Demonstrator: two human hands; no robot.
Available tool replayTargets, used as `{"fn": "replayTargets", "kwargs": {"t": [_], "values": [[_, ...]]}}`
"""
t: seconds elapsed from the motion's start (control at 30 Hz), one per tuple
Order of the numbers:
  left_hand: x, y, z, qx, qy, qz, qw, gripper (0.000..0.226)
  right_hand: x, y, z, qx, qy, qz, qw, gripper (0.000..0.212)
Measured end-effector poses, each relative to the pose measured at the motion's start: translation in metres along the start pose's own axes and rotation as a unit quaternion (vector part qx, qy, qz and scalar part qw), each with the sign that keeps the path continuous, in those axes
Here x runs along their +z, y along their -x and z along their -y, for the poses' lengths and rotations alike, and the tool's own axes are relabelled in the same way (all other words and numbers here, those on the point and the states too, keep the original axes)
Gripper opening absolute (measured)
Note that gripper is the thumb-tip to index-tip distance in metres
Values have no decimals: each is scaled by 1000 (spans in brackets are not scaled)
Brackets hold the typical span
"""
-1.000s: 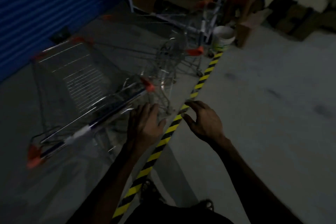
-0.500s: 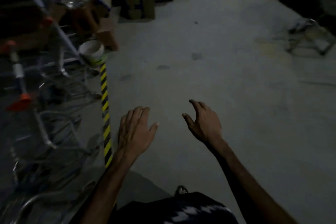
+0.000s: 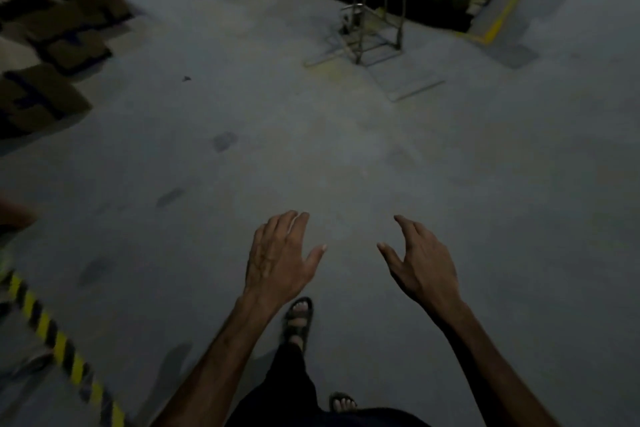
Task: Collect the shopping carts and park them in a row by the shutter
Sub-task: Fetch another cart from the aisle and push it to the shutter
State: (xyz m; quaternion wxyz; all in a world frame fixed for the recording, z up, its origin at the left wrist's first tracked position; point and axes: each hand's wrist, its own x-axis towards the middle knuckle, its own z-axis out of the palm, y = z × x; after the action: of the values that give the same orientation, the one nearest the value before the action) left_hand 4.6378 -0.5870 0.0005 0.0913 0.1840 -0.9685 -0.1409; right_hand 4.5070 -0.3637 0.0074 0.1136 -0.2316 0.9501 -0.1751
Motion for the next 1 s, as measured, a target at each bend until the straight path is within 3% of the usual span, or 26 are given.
{"fn": "replayTargets", "kwargs": {"t": [0.17,0.5,0.77,1.0], "values": [[11,-61,28,83,30,25,996,74,5,-46,4,57,-1,-10,998,67],[1,-214,104,92,20,44,995,76,-8,-175,58,95,-44,-37,994,68],[39,-375,61,176,1,82,981,72,-37,-278,11,157,-77,-94,980,68],[100,-522,15,182,-10,130,975,77,-56,-408,-64,178,-99,-91,975,69]]}}
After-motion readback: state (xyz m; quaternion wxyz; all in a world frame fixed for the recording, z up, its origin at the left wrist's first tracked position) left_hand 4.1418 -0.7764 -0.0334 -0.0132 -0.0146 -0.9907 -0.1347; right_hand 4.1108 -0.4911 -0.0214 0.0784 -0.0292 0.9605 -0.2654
